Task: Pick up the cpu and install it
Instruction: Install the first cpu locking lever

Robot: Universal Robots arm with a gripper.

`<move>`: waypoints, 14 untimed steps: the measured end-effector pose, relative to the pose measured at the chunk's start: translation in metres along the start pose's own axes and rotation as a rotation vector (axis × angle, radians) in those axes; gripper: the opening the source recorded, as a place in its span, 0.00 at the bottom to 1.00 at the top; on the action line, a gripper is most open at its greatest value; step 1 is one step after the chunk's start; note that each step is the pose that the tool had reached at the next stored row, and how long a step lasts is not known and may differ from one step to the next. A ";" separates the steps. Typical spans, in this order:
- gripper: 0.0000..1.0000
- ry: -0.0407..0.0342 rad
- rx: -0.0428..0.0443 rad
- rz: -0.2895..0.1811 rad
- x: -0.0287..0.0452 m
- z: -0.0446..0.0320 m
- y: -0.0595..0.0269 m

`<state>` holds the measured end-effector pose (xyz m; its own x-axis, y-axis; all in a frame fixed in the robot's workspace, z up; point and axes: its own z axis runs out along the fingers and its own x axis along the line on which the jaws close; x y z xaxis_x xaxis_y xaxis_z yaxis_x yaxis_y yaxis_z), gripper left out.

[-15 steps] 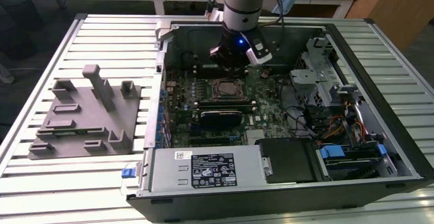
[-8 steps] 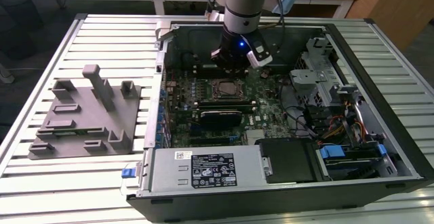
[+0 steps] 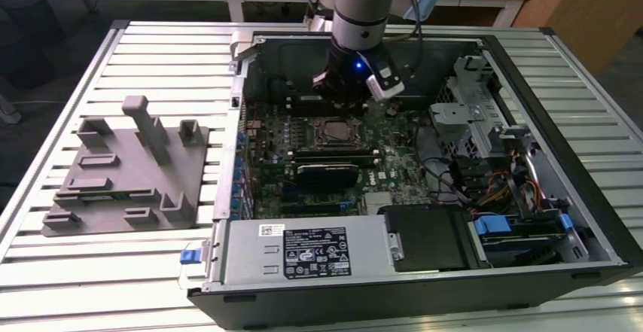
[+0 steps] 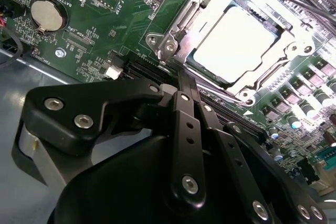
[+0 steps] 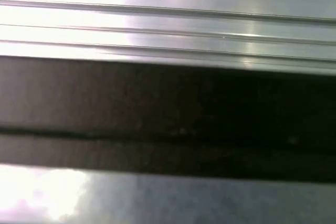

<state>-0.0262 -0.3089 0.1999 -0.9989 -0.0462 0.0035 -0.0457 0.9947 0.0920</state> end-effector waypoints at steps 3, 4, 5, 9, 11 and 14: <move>0.11 -0.0001 -0.0002 -0.001 -0.0004 -0.0013 0.0001; 0.11 -0.0001 0.0012 0.000 -0.0005 -0.0013 0.0001; 0.11 0.0002 0.0028 0.000 -0.0008 -0.0013 0.0001; 0.11 0.0009 0.0121 0.000 -0.0013 -0.0005 0.0000; 0.11 0.0017 0.0201 0.000 -0.0016 0.0000 -0.0001; 0.11 0.0030 0.0323 0.000 -0.0019 0.0008 -0.0002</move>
<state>-0.0243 -0.3089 0.1990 -0.9989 -0.0465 0.0065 -0.0460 0.9971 0.0598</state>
